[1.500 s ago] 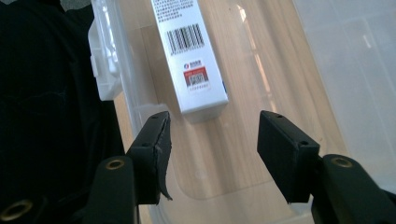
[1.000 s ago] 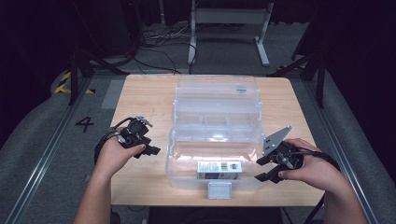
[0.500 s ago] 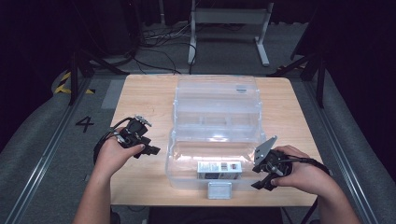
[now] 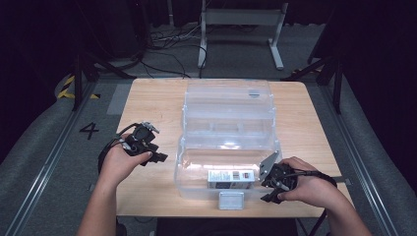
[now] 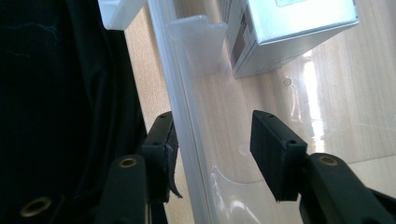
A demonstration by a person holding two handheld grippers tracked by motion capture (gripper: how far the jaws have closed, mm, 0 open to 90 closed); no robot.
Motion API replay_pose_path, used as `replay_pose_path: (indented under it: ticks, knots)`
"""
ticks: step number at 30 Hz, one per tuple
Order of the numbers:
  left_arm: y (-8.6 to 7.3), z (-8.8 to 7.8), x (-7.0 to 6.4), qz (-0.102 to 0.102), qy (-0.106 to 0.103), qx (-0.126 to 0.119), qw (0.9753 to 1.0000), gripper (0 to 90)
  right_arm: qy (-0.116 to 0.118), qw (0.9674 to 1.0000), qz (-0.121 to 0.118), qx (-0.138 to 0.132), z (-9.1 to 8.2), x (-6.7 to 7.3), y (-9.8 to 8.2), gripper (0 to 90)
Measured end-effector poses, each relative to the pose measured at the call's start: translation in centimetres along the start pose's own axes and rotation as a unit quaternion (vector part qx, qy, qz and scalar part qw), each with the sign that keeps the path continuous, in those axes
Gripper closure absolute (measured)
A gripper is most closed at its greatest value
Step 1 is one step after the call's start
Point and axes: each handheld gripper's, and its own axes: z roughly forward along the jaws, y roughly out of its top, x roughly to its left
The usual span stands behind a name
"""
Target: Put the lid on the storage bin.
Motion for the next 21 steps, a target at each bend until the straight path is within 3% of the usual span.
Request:
replay_pose_path:
  ticks: [6, 12, 17, 21]
  knots:
    - [-0.1, 0.0, 0.0, 0.002, 0.000, -0.001, 1.0000, 43.6, -0.004, 0.9995, -0.028, -0.010, 0.5, 0.3, 0.7, 54.3]
    - [-0.2, -0.1, 0.0, 0.000, 0.001, -0.002, 1.0000, 43.7, -0.008, 0.9990, -0.043, 0.008, 1.7, 0.1, 1.1, 57.2]
    - [-0.3, -0.2, 0.0, -0.001, 0.001, -0.005, 1.0000, 43.9, -0.005, 0.9991, -0.031, 0.027, 2.6, -0.1, 1.1, 64.1]
    - [-0.2, -0.2, 0.0, 0.002, 0.003, -0.005, 1.0000, 43.9, 0.002, 0.9991, -0.037, 0.020, 3.3, 0.1, 1.1, 69.0]
